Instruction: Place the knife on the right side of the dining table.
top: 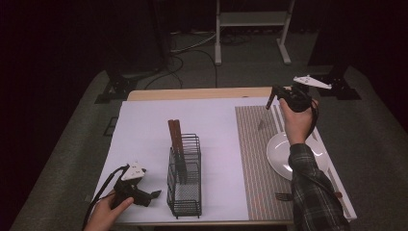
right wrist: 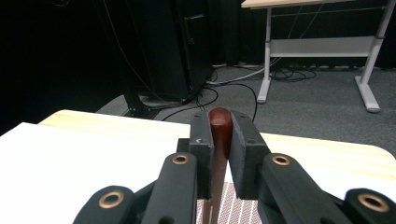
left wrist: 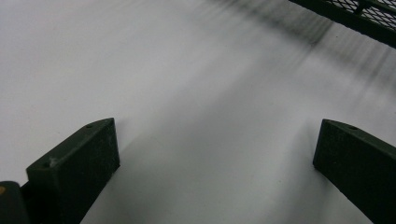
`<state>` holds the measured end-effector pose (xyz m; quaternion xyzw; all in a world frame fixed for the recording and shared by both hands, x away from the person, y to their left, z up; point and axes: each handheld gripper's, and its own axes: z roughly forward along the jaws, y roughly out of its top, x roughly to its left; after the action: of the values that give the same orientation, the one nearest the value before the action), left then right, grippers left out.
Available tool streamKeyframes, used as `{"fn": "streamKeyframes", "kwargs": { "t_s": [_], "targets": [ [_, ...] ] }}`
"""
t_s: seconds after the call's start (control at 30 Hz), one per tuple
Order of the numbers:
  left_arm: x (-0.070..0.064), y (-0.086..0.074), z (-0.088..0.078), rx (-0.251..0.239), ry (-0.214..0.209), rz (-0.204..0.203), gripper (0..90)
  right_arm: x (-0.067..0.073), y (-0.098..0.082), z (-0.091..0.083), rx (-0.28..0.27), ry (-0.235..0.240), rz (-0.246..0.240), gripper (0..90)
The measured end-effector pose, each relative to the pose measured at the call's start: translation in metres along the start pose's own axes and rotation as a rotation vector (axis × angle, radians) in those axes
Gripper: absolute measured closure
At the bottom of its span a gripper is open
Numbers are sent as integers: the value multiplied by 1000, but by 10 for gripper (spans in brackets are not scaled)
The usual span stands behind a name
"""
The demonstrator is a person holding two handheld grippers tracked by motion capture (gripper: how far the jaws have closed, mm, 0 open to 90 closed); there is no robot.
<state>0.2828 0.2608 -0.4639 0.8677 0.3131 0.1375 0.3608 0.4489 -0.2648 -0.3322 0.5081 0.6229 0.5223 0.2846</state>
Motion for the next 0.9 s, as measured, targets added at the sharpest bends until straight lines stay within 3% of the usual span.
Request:
{"fn": "streamKeyframes", "kwargs": {
  "t_s": [0.9],
  "targets": [
    [0, 0, 0, 0, 1, 1, 0, -36, -11, -25, 52, -70, 8, 724]
  ]
}}
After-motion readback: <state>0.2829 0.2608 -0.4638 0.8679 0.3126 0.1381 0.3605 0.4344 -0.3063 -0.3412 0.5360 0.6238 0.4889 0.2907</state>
